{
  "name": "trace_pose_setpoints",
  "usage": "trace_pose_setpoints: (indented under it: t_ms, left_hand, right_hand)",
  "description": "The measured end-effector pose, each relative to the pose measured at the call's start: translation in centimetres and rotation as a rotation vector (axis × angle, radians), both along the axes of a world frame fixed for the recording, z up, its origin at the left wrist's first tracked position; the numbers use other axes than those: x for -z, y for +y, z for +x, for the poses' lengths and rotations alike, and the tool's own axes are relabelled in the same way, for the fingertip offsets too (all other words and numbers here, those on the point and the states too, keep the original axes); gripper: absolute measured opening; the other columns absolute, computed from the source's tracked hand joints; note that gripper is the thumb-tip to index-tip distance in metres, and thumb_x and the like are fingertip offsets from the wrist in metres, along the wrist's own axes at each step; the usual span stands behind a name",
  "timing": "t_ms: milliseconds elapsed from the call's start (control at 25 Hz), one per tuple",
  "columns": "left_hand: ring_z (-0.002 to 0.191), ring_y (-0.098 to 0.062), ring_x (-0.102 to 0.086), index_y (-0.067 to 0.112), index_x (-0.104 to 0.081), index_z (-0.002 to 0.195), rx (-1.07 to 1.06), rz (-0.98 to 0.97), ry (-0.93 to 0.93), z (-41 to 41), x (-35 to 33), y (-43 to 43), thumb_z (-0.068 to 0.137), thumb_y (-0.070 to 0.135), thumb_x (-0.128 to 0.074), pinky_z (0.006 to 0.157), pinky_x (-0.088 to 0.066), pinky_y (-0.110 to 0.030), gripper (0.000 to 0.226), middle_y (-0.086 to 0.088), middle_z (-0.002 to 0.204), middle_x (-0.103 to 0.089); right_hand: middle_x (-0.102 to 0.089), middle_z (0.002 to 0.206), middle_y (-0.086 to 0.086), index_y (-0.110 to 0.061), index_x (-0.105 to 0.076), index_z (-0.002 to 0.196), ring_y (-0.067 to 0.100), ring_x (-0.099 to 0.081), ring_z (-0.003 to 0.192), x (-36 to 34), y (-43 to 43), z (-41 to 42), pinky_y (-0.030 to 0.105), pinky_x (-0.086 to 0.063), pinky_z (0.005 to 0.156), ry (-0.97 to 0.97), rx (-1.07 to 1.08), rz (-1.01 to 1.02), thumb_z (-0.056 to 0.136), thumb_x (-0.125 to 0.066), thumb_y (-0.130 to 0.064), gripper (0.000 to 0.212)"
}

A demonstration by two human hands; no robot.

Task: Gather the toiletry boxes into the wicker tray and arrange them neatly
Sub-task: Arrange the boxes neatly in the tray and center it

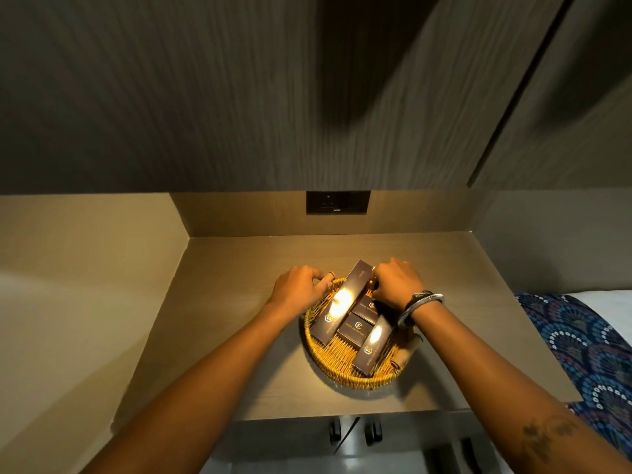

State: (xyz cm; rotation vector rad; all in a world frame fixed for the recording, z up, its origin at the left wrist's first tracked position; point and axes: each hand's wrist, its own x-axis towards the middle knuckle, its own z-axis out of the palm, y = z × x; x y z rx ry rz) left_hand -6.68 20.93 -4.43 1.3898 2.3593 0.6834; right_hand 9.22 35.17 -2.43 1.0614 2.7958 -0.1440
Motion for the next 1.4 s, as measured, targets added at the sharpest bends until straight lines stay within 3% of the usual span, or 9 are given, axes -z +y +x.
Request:
trace_pose_setpoints:
  t_ms: [160,280,360,480,600,760,960,1160,1400]
  left_hand:
    - [0.079,-0.02,-0.068,0.023,-0.077,0.106,-0.018,-0.031,0.038,-0.1,-0.1,0.0,0.095,0.051,-0.053,0.074,-0.058,-0.038,0.039,0.001,0.096,-0.078]
    - [0.081,-0.022,-0.07,0.02,-0.078,0.1,-0.008,-0.054,0.085,0.0,-0.3,-0.1,0.097,0.05,-0.05,0.076,-0.059,-0.041,0.041,-0.001,0.094,-0.078]
    - [0.081,-0.024,-0.07,0.017,-0.078,0.096,-0.018,-0.063,0.108,-0.1,-0.4,-0.4,0.097,0.048,-0.049,0.075,-0.059,-0.041,0.043,-0.003,0.092,-0.078]
    - [0.077,-0.026,-0.069,0.013,-0.077,0.092,-0.066,-0.087,0.113,-0.1,-0.6,-1.4,0.097,0.046,-0.05,0.071,-0.057,-0.039,0.043,-0.006,0.085,-0.077]
    - [0.075,-0.031,-0.068,0.009,-0.075,0.083,-0.144,-0.108,0.116,-0.1,-0.6,-3.1,0.094,0.042,-0.052,0.064,-0.052,-0.036,0.041,-0.01,0.079,-0.074]
    - [0.065,-0.033,-0.059,0.004,-0.068,0.068,-0.276,-0.088,0.136,0.9,-0.6,-5.5,0.092,0.036,-0.053,0.057,-0.039,-0.032,0.042,-0.013,0.068,-0.067]
    - [0.05,-0.023,-0.046,0.008,-0.059,0.056,-0.401,-0.049,0.099,3.2,-0.9,-6.9,0.091,0.026,-0.055,0.047,-0.029,-0.028,0.039,-0.005,0.053,-0.05]
    - [0.07,-0.041,-0.063,-0.003,-0.067,0.07,-0.429,-0.034,0.105,4.7,-1.5,-6.6,0.092,0.022,-0.053,0.059,-0.049,-0.04,0.035,-0.023,0.072,-0.066]
    - [0.079,-0.038,-0.068,0.001,-0.071,0.078,-0.507,-0.006,0.005,6.0,-2.0,-7.5,0.098,0.038,-0.051,0.07,-0.055,-0.042,0.047,-0.021,0.081,-0.071]
  right_hand:
    - [-0.068,0.1,0.006,-0.014,-0.071,0.101,0.026,-0.058,0.102,0.1,-0.3,0.3,0.041,-0.045,0.094,0.004,0.015,-0.011,0.086,-0.071,-0.033,0.024]
    - [-0.066,0.11,0.006,-0.015,-0.068,0.111,0.026,-0.053,0.111,-1.3,-0.6,1.0,0.043,-0.04,0.095,0.004,0.026,0.006,0.085,-0.071,-0.039,0.035]
    - [-0.066,0.111,0.004,-0.016,-0.067,0.113,0.025,-0.054,0.111,-2.6,-1.1,2.1,0.043,-0.041,0.093,0.108,0.072,0.027,0.086,-0.068,-0.042,0.038]
    - [-0.062,0.079,0.0,-0.013,-0.066,0.088,0.022,-0.06,0.078,-3.5,-3.1,5.0,0.032,-0.045,0.063,0.348,0.254,0.026,0.089,-0.063,-0.042,0.029]
    - [-0.047,0.057,-0.004,-0.016,-0.054,0.061,0.012,-0.042,0.048,-2.7,-5.8,7.6,0.024,-0.03,0.046,0.237,0.444,-0.069,0.085,-0.066,-0.047,0.04]
    - [-0.05,0.058,-0.001,-0.016,-0.056,0.061,0.016,-0.044,0.05,-0.8,-7.6,8.5,0.027,-0.037,0.05,0.252,0.448,-0.293,0.089,-0.067,-0.034,0.035]
    - [-0.057,0.065,0.004,-0.009,-0.062,0.071,0.023,-0.056,0.063,-1.0,-6.7,6.5,0.033,-0.049,0.059,0.306,0.37,-0.181,0.093,-0.056,-0.012,0.023]
    - [-0.062,0.072,0.009,-0.011,-0.06,0.071,0.031,-0.064,0.072,-0.5,-5.0,5.7,0.038,-0.056,0.063,0.326,0.283,-0.126,0.09,-0.057,-0.005,0.02]
    - [-0.06,0.074,0.008,-0.008,-0.066,0.08,0.026,-0.057,0.068,-1.4,-5.9,7.3,0.034,-0.049,0.06,0.354,0.258,-0.229,0.097,-0.057,-0.02,0.023]
